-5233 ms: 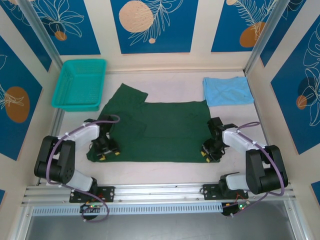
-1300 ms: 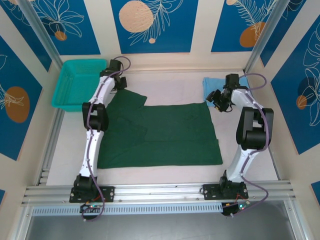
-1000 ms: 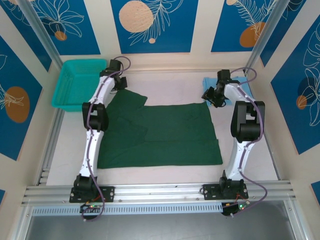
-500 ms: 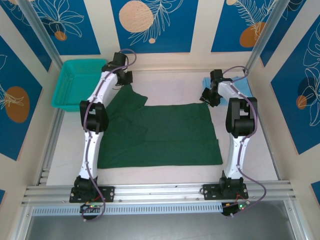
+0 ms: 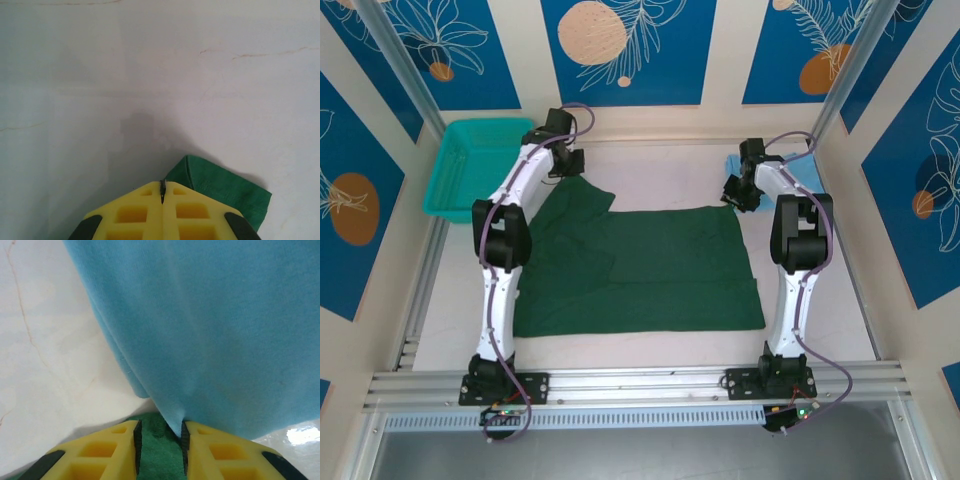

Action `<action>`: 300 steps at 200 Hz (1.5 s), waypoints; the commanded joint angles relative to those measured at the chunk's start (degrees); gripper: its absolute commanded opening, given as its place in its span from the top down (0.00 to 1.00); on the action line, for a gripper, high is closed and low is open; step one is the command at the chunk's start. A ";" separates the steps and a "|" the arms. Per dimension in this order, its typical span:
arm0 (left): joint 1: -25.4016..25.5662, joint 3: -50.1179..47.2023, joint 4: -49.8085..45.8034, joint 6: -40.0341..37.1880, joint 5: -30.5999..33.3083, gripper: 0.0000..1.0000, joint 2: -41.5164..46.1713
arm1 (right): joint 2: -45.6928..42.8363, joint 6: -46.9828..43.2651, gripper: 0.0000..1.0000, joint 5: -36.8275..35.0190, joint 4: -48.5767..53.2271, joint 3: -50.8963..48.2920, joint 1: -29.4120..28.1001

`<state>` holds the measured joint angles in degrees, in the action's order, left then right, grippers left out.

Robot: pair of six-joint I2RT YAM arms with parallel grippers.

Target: Fold and stack the t-shirts

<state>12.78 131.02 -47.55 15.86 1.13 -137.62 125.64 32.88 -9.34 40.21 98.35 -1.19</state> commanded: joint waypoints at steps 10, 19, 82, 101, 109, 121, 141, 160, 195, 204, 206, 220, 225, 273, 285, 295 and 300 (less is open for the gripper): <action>-0.22 0.16 1.15 -2.40 0.12 1.00 1.86 | 0.39 -1.23 0.70 -1.89 2.44 1.86 -0.89; -0.22 0.73 1.09 -2.50 0.10 1.00 1.62 | 0.56 -1.50 0.71 -2.70 2.96 1.95 -1.14; -0.21 1.78 0.80 -2.84 -0.42 1.00 1.06 | 1.51 -0.70 0.74 -3.42 4.33 2.70 -1.49; -0.21 1.78 0.62 -2.93 -0.51 1.00 0.95 | 2.32 -0.36 0.79 -3.86 5.50 3.75 -1.45; -0.21 1.78 0.62 -2.94 -0.51 1.00 0.95 | 2.41 -0.27 0.80 -4.10 5.67 3.99 -1.46; -0.25 1.83 0.62 -3.01 -0.43 1.00 1.03 | 2.39 -0.18 0.85 -3.94 5.63 3.97 -1.45; -0.21 1.83 0.62 -3.02 -0.29 1.00 1.16 | 2.02 -0.40 0.91 -3.61 5.61 4.13 -1.61; -0.21 1.86 0.54 -3.03 -0.31 1.00 1.35 | 1.31 -0.54 0.98 -3.67 5.42 3.76 -1.69; -0.26 1.57 0.18 -3.33 0.21 1.00 2.21 | -2.62 -0.67 1.00 -0.82 2.65 0.56 -1.71; -0.27 1.26 0.24 -3.44 0.43 1.00 2.63 | -3.88 -1.08 1.00 0.45 1.81 -0.53 -1.58; -0.27 1.12 0.26 -3.50 0.45 1.00 2.69 | -4.19 -1.14 1.00 0.70 1.63 -0.81 -1.54; -0.23 0.00 0.82 -3.63 0.37 1.00 3.76 | -6.23 -1.99 1.00 2.56 0.39 -2.83 -1.32; -0.21 -0.55 1.07 -3.68 0.22 1.00 4.13 | -6.93 -2.38 1.00 3.43 -0.05 -3.61 -1.15; -0.28 -5.22 2.99 -4.39 -0.28 1.00 7.65 | -12.20 -4.69 0.98 7.58 -2.54 -10.21 0.88; -0.27 -5.42 3.07 -4.29 -0.36 1.00 7.84 | -12.14 -4.74 0.97 7.38 -2.63 -10.38 1.19; -0.32 -5.43 2.99 -4.02 -0.46 1.00 7.73 | -11.72 -4.71 0.96 7.43 -2.28 -10.12 1.31; -0.24 -5.32 2.94 -3.87 -0.63 1.00 7.79 | -11.55 -4.63 0.96 7.50 -2.18 -9.93 1.37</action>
<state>12.78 126.34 -45.36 12.88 1.08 -132.22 114.78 29.67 -4.03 38.20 89.06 -0.45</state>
